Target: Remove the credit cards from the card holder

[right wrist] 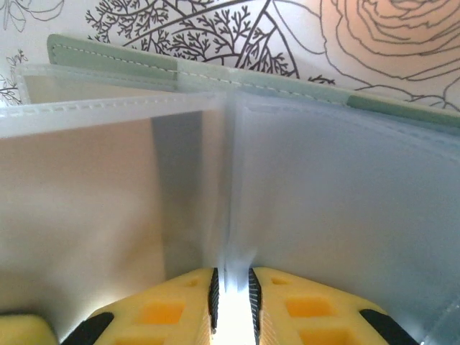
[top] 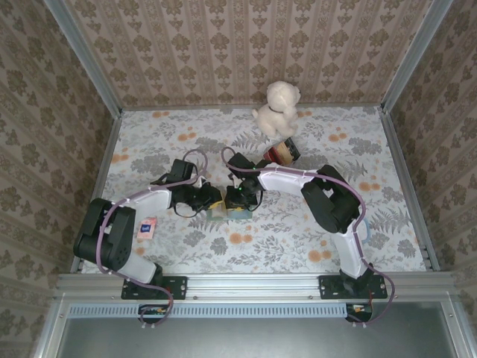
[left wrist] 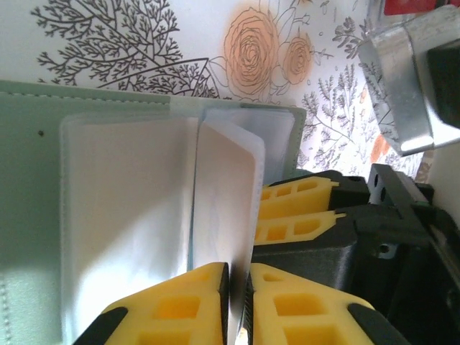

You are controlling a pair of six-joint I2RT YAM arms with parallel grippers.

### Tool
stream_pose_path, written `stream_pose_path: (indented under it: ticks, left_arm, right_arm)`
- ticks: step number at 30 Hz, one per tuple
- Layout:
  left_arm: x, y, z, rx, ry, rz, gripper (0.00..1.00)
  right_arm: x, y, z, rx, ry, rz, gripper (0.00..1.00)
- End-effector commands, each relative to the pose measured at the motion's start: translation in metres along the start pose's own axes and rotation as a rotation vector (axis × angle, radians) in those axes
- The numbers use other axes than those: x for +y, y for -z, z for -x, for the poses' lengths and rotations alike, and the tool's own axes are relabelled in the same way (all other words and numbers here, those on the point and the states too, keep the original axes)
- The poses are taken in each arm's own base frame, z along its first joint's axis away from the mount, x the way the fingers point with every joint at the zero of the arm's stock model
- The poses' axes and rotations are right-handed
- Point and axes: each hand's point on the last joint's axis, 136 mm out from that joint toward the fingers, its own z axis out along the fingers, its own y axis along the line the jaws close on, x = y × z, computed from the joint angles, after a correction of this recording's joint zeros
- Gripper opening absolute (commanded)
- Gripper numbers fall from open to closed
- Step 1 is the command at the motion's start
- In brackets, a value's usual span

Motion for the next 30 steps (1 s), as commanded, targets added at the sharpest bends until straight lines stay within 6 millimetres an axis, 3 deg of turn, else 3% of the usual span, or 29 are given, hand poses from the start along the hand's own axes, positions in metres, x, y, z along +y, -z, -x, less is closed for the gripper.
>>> stream_pose_path:
  ticks: [1,7,12,17,24,30]
  left_arm:
    - [0.011,0.004,-0.005,0.006,-0.02,0.067,0.15]
    - [0.01,0.003,-0.004,0.004,-0.011,0.064,0.15]
    - [0.002,0.001,-0.002,0.004,0.0,0.029,0.21]
    - [-0.013,-0.003,0.0,-0.008,-0.008,-0.006,0.31]
    - [-0.059,-0.012,-0.008,0.037,-0.077,-0.103,0.44]
    - [-0.065,-0.026,-0.009,0.068,-0.082,-0.1,0.48]
  right_arm:
    - [0.006,0.011,0.001,-0.013,-0.02,0.024,0.24]
    - [0.012,0.032,0.007,-0.06,-0.036,0.049,0.29]
    - [0.015,0.05,0.01,-0.109,-0.051,0.074,0.32]
    - [-0.003,0.072,0.016,-0.214,-0.087,0.035,0.36]
    - [-0.038,0.108,0.028,-0.372,-0.157,-0.037,0.44]
    - [-0.039,0.121,0.032,-0.411,-0.144,-0.038,0.45]
